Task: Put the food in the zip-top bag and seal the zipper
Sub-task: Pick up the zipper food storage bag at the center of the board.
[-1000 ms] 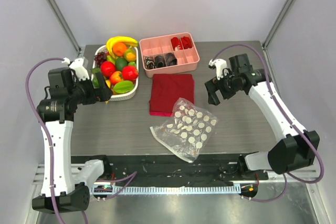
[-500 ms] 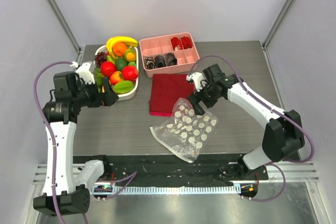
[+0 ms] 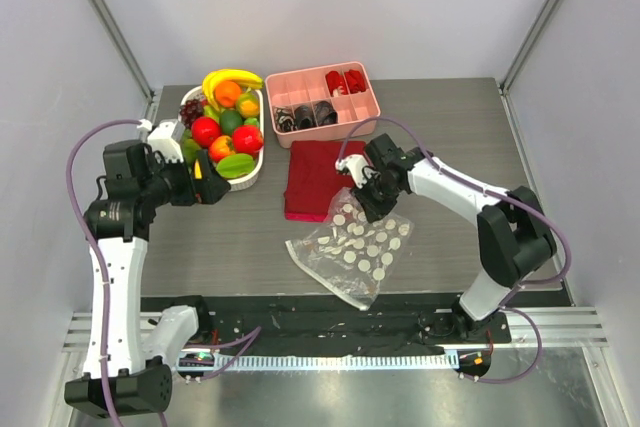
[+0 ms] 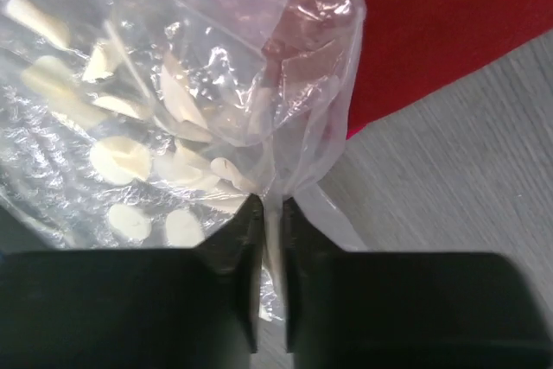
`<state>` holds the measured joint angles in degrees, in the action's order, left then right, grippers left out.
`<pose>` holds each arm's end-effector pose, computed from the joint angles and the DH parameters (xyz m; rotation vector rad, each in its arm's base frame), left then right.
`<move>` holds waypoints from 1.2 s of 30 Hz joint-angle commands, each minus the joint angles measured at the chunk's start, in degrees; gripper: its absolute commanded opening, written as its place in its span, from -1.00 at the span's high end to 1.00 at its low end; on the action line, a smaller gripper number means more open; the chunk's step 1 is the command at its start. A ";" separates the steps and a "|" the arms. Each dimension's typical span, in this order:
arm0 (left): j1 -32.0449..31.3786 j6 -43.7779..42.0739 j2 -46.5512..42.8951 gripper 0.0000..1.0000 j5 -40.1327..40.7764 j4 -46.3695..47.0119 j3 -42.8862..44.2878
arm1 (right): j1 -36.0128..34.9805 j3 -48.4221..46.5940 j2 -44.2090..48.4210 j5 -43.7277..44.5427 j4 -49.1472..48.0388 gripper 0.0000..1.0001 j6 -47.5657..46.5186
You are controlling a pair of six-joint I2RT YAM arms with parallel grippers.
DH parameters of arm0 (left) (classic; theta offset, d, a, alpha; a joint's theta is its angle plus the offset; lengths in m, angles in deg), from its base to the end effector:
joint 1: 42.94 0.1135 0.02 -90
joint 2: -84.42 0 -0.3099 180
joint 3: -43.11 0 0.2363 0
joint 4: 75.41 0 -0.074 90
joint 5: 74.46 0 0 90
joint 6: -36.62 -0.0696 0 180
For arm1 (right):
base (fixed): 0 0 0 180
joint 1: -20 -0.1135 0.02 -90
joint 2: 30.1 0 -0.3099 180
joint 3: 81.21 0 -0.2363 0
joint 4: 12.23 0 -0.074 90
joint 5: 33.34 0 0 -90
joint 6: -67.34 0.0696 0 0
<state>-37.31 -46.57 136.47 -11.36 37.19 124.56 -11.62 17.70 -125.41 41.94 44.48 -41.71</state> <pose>0.1449 -0.0174 0.3901 0.0166 2.2016 -0.5340 0.2666 0.1849 0.2305 -1.2579 2.5143 0.4126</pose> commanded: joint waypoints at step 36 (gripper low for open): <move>-9.14 22.72 -1.43 -0.36 -19.07 49.34 -30.97 | 22.12 -4.36 18.40 -50.14 -7.45 0.98 27.04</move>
<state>-46.25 -24.65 135.42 -29.13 80.49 94.23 10.37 14.55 -109.17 -4.31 40.78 -17.65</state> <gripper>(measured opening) 0.719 0.017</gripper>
